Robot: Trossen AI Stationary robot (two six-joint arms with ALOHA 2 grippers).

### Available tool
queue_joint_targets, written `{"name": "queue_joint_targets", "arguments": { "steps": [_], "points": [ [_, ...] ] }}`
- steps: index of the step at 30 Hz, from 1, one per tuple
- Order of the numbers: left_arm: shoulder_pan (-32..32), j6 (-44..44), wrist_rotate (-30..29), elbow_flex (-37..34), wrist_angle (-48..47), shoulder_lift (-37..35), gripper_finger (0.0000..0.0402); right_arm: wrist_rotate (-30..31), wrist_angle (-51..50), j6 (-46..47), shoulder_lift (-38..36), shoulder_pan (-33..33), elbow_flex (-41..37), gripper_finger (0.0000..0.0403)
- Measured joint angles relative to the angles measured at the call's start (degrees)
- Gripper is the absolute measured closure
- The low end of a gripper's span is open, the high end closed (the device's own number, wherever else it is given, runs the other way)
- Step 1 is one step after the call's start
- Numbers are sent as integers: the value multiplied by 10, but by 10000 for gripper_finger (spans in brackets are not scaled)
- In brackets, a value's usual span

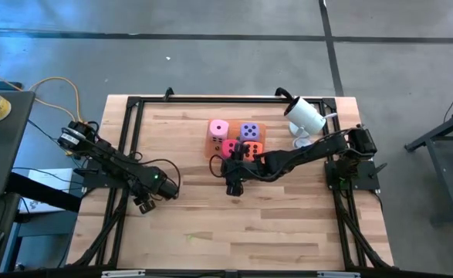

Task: Pick & Place Dice
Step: Put the small blue die into the orange bin

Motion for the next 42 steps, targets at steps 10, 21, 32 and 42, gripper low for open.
{"name": "queue_joint_targets", "arguments": {
  "steps": [10,21,32,42],
  "points": [
    [0,-15,-11,-1,7,0,258,-21,35,0,0,0,-39,163],
    [-3,-7,-10,-13,13,0,258,-22,38,-1,0,0,-41,163],
    [-49,-43,-10,-22,41,0,258,-44,38,-2,0,0,-41,163],
    [-64,-69,-34,-23,49,0,258,-49,47,-2,0,0,-41,163]
  ]
}}
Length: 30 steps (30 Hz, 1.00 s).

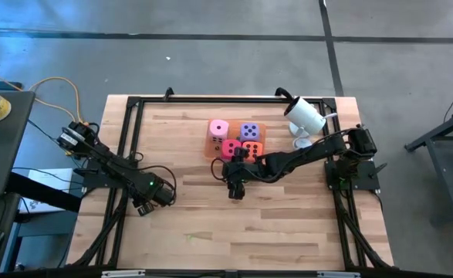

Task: Pick & Place Dice
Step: Put the small blue die into the orange bin

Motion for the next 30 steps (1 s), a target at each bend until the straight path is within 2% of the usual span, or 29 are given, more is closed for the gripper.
{"name": "queue_joint_targets", "arguments": {
  "steps": [11,22,28,30],
  "points": [
    [0,4,0,-2,12,0,270,0,1,4,0,1,0,163],
    [0,18,-6,-12,14,-1,361,0,0,0,0,12,0,163],
    [-3,11,-37,9,-27,0,360,4,-26,19,0,12,0,163],
    [-2,12,-58,33,-60,-3,359,24,-53,45,-2,16,0,163]
  ]
}}
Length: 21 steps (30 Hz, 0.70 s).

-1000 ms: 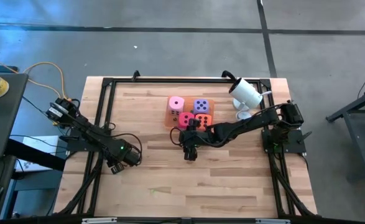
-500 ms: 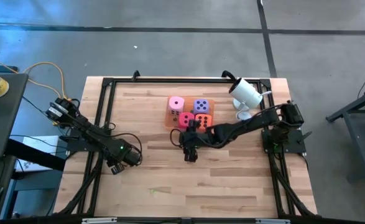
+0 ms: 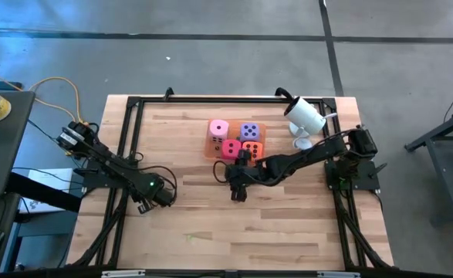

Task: Pick & Place Dice
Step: Put the small blue die into the orange bin

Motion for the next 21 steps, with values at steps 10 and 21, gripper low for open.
{"name": "queue_joint_targets", "arguments": {
  "steps": [10,21],
  "points": [
    [30,51,-235,232,-227,-1,358,272,-141,136,-68,79,-1,163],
    [165,565,-377,324,188,-1,358,470,-304,314,-150,199,0,163]
  ]
}}
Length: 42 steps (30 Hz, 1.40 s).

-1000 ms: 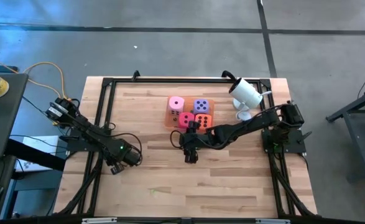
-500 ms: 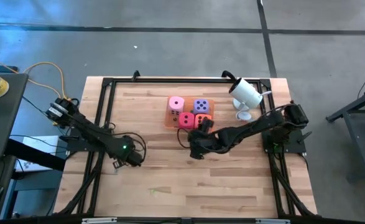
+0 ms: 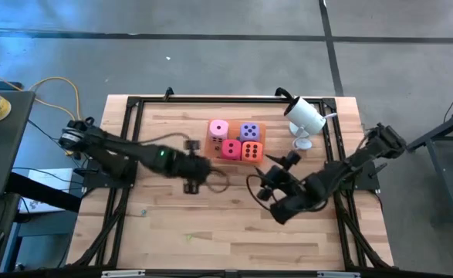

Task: Pick & Place Dice
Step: Put the small blue die into the orange bin

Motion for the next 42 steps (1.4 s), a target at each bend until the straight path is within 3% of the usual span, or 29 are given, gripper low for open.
{"name": "queue_joint_targets", "arguments": {
  "steps": [3,6,11,15,20,24,28,39,42],
  "points": [
    [60,110,71,-1,108,0,358,-1,-49,68,1,23,0,163],
    [128,145,162,-1,180,0,358,1,-69,126,1,48,-13,163],
    [239,125,341,-39,276,8,358,29,-69,190,2,87,-49,163],
    [296,54,413,-97,432,8,354,43,-67,200,2,102,-64,163],
    [312,12,429,-142,527,14,345,49,-61,202,2,104,-77,163],
    [300,25,445,-146,532,21,343,54,-58,202,2,100,-99,163],
    [288,32,439,-146,533,34,343,100,-56,202,2,88,-114,163],
    [273,29,277,-147,491,57,342,48,-46,195,2,83,-115,163],
    [279,18,258,-147,456,63,342,48,-46,195,2,91,-115,163]
  ]
}}
